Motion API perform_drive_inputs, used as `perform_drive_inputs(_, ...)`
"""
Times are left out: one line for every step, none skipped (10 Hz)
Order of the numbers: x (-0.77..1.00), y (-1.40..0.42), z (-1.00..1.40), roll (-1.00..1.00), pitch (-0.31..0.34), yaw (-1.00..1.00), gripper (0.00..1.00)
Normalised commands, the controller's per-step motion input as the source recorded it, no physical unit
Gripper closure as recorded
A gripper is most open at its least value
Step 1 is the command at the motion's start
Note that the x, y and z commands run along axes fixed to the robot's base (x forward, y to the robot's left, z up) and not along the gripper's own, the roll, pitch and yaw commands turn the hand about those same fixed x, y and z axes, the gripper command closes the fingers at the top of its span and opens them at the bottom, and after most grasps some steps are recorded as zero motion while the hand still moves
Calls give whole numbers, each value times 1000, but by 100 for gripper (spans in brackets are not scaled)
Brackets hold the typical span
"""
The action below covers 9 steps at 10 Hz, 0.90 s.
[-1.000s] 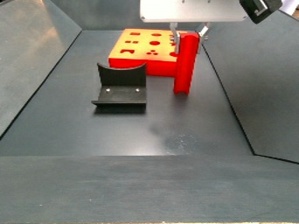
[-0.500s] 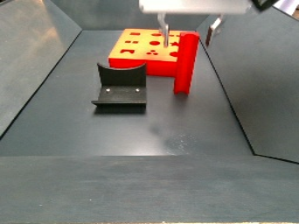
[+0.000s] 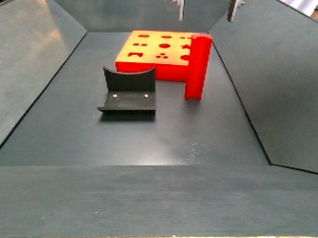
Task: Pick up the arch object. Move up. Rotate the arch object. Move to above the board. Insert the arch object.
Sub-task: Rotate the arch object.
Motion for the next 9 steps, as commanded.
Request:
perform_drive_inputs(9, 86, -36, -4, 7, 1000, 0)
perform_drive_inputs(19, 60, -16, -3, 7, 1000, 0)
perform_drive_inputs(23, 28, -13, -3, 7, 1000, 0)
perform_drive_inputs(24, 17, -13, -3, 7, 1000, 0)
perform_drive_inputs(25, 14, -13, -3, 7, 1000, 0)
perform_drive_inputs(25, 9, -13, -3, 7, 1000, 0)
perform_drive_inputs(25, 7, -13, -3, 8, 1000, 0)
perform_drive_inputs(25, 6, -13, -4, 8, 1000, 0)
perform_drive_inputs(25, 5, -13, -4, 8, 1000, 0)
